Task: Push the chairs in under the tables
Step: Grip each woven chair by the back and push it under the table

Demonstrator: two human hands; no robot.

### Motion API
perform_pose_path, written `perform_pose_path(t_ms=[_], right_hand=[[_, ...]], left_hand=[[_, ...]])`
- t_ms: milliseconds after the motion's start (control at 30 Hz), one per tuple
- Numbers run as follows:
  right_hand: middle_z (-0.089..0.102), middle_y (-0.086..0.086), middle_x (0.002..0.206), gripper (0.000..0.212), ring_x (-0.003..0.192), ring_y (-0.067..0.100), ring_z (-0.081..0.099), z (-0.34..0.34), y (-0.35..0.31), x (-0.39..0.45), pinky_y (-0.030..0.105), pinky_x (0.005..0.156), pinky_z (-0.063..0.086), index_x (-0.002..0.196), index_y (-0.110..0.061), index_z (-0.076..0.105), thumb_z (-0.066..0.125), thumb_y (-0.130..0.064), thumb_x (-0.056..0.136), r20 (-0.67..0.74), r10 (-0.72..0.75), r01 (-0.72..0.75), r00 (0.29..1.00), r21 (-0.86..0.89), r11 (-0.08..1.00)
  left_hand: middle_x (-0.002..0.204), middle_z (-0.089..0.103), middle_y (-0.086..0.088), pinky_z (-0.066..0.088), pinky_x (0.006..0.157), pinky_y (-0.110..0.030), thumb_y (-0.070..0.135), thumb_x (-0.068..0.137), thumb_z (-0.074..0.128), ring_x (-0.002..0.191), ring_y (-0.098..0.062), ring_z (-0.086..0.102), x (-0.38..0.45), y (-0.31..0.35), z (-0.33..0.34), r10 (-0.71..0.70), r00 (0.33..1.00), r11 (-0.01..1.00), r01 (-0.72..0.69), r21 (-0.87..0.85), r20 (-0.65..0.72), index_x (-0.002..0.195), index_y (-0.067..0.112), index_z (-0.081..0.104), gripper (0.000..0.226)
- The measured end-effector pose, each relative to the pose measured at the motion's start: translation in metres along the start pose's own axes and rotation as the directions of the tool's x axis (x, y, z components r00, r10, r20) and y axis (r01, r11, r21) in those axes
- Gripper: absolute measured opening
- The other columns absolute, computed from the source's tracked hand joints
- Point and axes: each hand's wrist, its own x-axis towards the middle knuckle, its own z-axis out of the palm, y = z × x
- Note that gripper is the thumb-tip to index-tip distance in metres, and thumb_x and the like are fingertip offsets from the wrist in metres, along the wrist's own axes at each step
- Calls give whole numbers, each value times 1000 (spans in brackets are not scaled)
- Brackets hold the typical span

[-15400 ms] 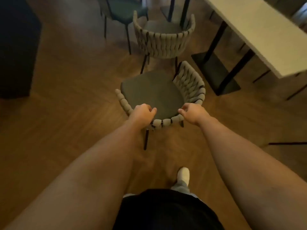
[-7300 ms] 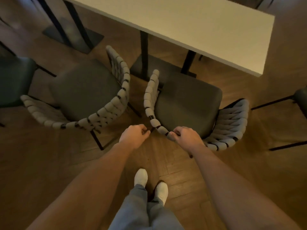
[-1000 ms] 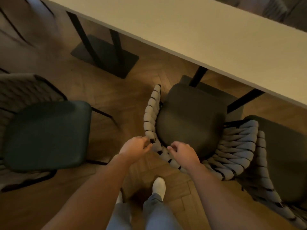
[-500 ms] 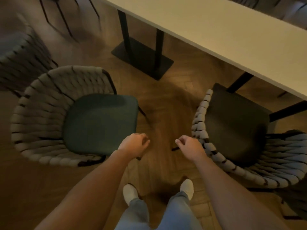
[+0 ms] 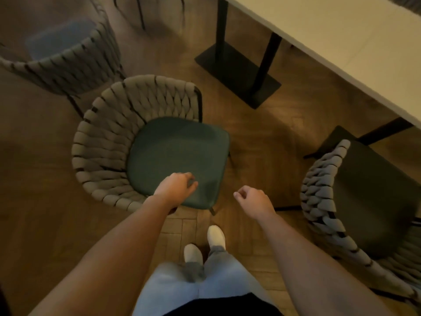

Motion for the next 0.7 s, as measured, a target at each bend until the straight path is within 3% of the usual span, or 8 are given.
perform_pose_path(t_ms=[133,333,533,700], right_hand=[[70,-4,108,31,97,15,64,8,-41,10,34,82,56,119,-28,64,51,-50,102,43,2,1,999,-48,999],[71,-1,113,34,103,20,65,42,-122,19,37,89,55,121,-25,64,51,-50,101,72,-13,17,997,-50,999],[70,0,110,34,101,22,64,96,-229,24,37,86,54,118,-23,65,51,-50,102,38,30,-31,999,42,999],[70,-2,105,33,97,20,65,145,-309,11,40,86,55,115,-25,65,51,-51,100,-10,66,-63,998,167,984]], left_hand=[[117,70,1,55,89,-33,47,105,48,101,-16,67,-3,-41,-14,-39,999,998,38,-45,-28,133,25,61,38],[111,71,2,58,90,-38,49,104,49,97,-14,67,-7,-122,-49,-51,998,997,47,-65,-47,132,25,61,39],[109,71,3,60,87,-37,48,105,48,94,-12,68,-7,-229,-101,44,998,999,-44,-1,-39,135,26,58,38],[117,69,1,61,87,-37,44,106,47,98,-13,68,-2,-302,-147,187,976,971,-200,128,108,138,27,54,36]])
